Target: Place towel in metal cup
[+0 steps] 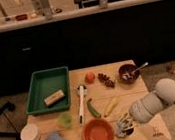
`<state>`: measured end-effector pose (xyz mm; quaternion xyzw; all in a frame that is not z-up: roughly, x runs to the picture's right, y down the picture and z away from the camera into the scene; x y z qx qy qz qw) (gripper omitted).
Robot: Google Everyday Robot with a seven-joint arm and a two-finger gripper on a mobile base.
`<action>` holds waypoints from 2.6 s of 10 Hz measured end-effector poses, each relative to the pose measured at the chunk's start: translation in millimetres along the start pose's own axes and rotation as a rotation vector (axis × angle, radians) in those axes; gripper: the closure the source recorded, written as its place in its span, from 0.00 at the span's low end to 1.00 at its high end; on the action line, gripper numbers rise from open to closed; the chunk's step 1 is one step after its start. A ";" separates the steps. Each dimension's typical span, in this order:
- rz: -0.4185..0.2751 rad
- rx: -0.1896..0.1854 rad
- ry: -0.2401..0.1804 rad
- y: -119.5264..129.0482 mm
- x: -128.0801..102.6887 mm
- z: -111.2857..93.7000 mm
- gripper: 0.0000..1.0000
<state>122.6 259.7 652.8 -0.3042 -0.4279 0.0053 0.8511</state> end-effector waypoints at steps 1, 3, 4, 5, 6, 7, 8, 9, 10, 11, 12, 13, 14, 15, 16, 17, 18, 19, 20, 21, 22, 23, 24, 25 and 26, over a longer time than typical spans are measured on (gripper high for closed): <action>0.005 0.002 -0.001 1.1 1.5 -0.6 0.99; 0.017 0.009 -0.005 3.0 4.8 -2.1 0.99; 0.020 0.009 -0.006 3.8 5.8 -2.2 0.99; 0.024 0.009 -0.007 4.4 6.8 -2.0 0.99; 0.026 0.008 -0.007 4.8 7.7 -1.8 0.99; 0.029 0.008 -0.009 5.0 8.5 -1.6 0.99; 0.038 0.005 -0.012 5.3 10.1 -1.4 0.96; 0.050 0.000 -0.016 6.2 11.2 -1.2 0.89; 0.059 -0.001 -0.019 5.7 12.0 -0.9 0.81; 0.069 -0.003 -0.022 5.5 12.7 -0.1 0.69; 0.077 -0.004 -0.025 5.8 13.4 0.0 0.57; 0.081 -0.006 -0.028 6.5 13.8 0.0 0.48; 0.083 -0.007 -0.029 6.5 14.0 -0.1 0.39; 0.084 -0.008 -0.032 6.6 13.9 0.3 0.28; 0.082 -0.013 -0.034 6.4 13.3 1.2 0.22; 0.078 -0.017 -0.035 6.1 12.4 2.0 0.20; 0.065 -0.023 -0.037 5.2 10.3 3.5 0.20; 0.059 -0.026 -0.038 5.5 9.6 3.5 0.20; 0.047 -0.031 -0.039 5.3 8.1 4.1 0.20; 0.035 -0.035 -0.040 4.4 6.2 5.1 0.20; 0.021 -0.039 -0.041 3.6 4.2 5.7 0.20; 0.013 -0.041 -0.043 3.9 3.5 5.7 0.20; 0.006 -0.041 -0.044 3.7 2.7 5.4 0.20; -0.001 -0.037 -0.046 3.0 1.8 5.5 0.20; -0.004 -0.034 -0.046 2.7 1.5 5.1 0.20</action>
